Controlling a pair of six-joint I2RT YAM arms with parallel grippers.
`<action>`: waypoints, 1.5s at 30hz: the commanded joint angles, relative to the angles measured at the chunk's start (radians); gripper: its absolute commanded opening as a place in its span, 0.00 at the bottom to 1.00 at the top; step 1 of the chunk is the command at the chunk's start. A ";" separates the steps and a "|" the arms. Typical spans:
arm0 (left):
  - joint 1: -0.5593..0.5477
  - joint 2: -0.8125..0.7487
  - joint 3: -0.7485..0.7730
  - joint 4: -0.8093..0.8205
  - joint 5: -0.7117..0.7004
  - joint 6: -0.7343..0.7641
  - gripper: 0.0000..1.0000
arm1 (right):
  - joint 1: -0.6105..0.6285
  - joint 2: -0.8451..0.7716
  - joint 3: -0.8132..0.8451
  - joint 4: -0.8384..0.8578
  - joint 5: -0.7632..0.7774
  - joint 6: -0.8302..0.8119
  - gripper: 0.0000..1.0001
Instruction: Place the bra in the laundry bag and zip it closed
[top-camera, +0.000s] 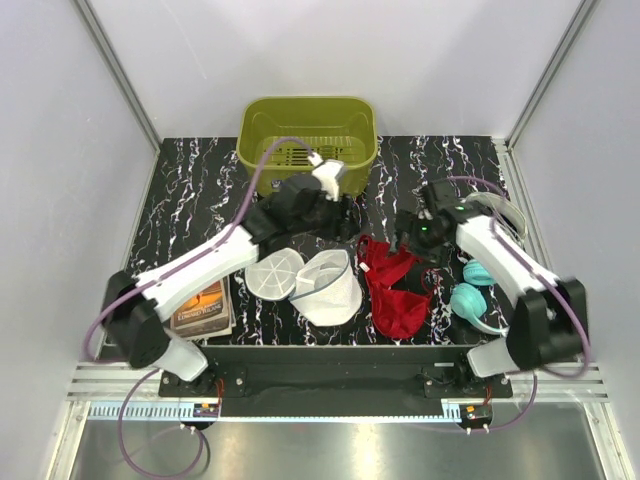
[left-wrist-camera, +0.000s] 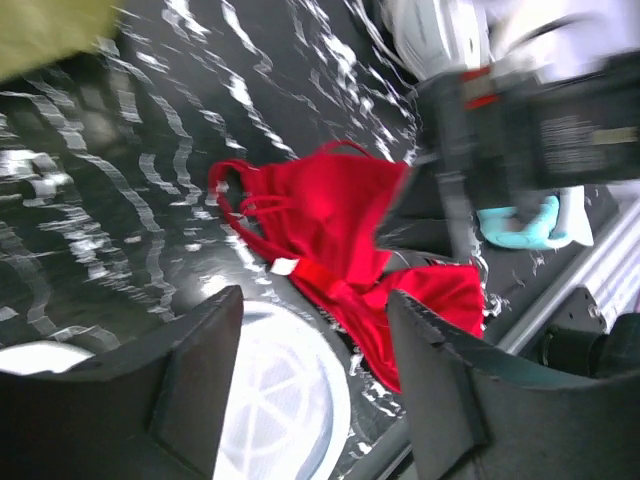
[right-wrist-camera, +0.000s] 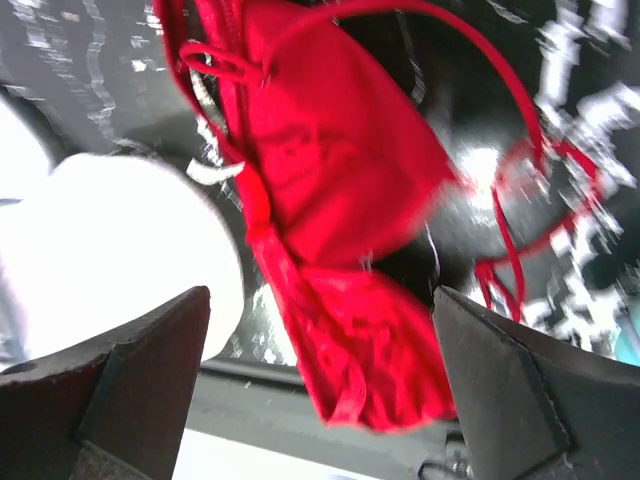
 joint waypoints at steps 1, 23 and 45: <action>-0.056 0.148 0.124 0.014 0.124 -0.005 0.56 | -0.071 -0.238 -0.057 -0.131 -0.067 0.042 0.98; -0.178 0.619 0.321 -0.002 0.163 -0.029 0.28 | -0.082 -0.436 -0.462 -0.124 -0.091 0.260 0.78; -0.208 0.318 0.106 0.059 0.110 0.292 0.75 | -0.191 -0.277 -0.379 -0.149 -0.264 0.254 0.00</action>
